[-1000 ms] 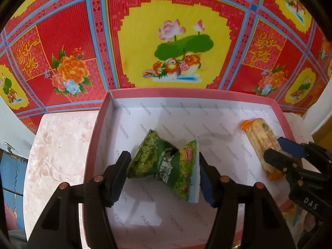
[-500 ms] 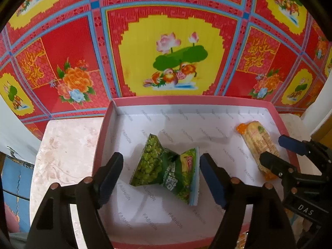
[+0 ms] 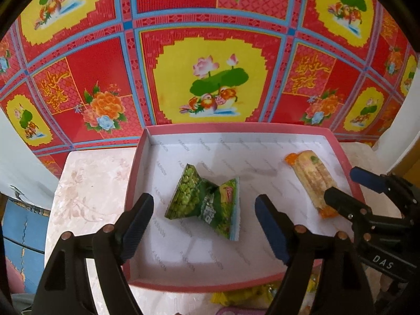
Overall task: Organize snacks
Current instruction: 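Withdraw both grippers from the box back toward the remaining snacks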
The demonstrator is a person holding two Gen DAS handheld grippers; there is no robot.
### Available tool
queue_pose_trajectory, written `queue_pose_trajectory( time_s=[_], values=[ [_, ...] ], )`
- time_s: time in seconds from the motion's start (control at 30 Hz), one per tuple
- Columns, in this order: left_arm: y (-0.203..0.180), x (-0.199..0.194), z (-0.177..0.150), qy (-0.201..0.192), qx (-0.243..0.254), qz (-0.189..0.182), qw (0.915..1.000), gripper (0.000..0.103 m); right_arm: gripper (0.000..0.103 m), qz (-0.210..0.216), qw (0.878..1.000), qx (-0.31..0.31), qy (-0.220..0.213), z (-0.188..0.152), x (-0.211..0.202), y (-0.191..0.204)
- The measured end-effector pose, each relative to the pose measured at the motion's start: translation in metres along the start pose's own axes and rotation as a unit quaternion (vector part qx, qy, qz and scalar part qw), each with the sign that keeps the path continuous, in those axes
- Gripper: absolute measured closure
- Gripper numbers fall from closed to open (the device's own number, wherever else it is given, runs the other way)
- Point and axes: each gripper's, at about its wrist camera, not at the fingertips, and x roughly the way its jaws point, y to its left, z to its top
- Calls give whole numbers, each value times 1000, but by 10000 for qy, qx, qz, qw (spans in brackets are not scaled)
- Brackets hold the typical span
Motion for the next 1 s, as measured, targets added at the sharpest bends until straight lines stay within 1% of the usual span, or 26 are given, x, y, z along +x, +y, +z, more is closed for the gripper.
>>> queue_pose_trajectory(
  time_s=[0.03,0.07,0.17,0.47,0.7,0.9,1.0],
  values=[
    [3,-8,1,-21,1,-9,10000,20,37,-13,10000,-8,-25,0,-3,0],
    [-4,-15,-1,-35,1,-8,10000,20,37,-25,10000,-8,-55,0,-6,1],
    [-2,-26,-5,-76,-9,-24,10000,20,37,-17,9999,24,-111,-2,-16,1],
    [-8,-46,-16,-118,2,11,9999,20,37,-51,9997,109,-208,-15,-43,1],
    [-10,-60,-28,-151,-11,85,9998,20,37,-96,9995,219,-202,-25,-60,2],
    [-5,-77,-37,-195,-27,106,9997,20,37,-94,9993,341,-140,-38,-70,0],
    [0,-82,-43,-210,-86,177,9996,20,37,-118,9992,351,-138,-43,-74,1]
  ],
)
